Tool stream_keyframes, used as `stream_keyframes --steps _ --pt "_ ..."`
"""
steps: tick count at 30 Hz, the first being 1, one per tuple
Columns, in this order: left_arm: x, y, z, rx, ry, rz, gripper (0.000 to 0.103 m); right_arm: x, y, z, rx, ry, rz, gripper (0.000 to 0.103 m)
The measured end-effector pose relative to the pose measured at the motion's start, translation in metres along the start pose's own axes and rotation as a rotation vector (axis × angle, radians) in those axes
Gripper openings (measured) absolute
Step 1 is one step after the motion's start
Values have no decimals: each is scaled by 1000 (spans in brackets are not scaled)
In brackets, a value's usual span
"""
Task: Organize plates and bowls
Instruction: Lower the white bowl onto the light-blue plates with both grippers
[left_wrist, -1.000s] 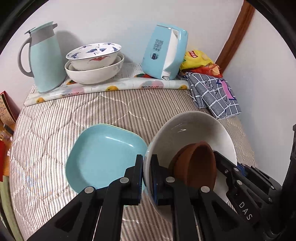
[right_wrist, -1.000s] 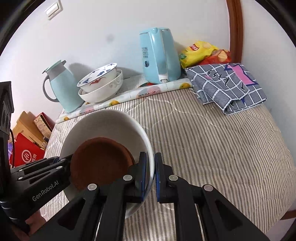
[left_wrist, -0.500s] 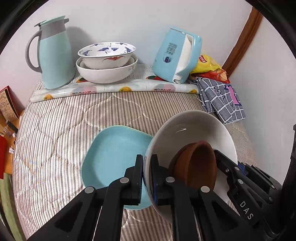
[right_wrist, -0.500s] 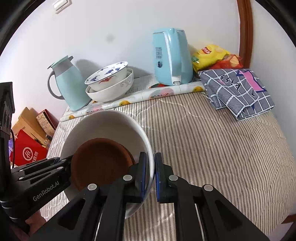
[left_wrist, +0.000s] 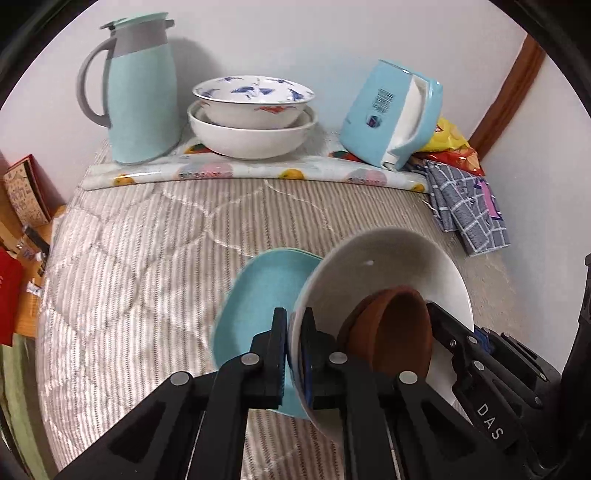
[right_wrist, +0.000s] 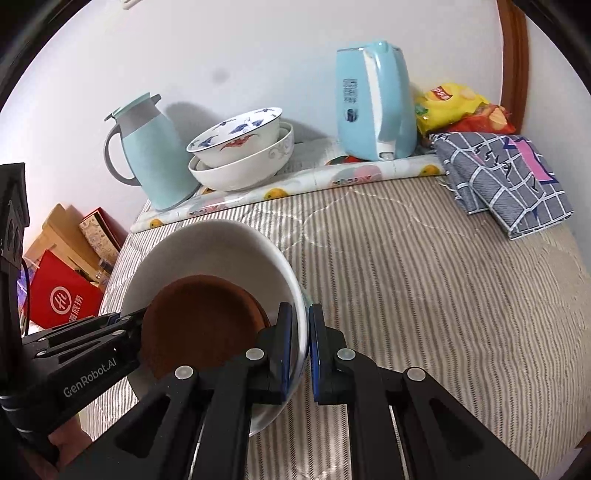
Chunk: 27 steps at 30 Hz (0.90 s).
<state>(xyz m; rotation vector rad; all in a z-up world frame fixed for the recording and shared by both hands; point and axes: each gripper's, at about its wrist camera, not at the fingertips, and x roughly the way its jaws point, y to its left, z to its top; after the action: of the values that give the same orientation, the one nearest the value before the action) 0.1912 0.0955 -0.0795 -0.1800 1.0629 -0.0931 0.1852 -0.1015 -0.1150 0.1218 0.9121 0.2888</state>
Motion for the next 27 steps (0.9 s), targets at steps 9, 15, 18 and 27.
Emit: stream_keyframes --steps 9,15,18,27 --pt "22 20 -2 -10 31 55 7 31 10 -7 4 50 19 7" --pt "39 28 -2 -24 61 44 7 48 10 -9 15 75 22 7" --pt "43 28 1 -22 59 54 8 54 10 -7 11 83 20 7" --pt "50 33 5 -28 58 35 7 65 8 0 3 100 28 8"
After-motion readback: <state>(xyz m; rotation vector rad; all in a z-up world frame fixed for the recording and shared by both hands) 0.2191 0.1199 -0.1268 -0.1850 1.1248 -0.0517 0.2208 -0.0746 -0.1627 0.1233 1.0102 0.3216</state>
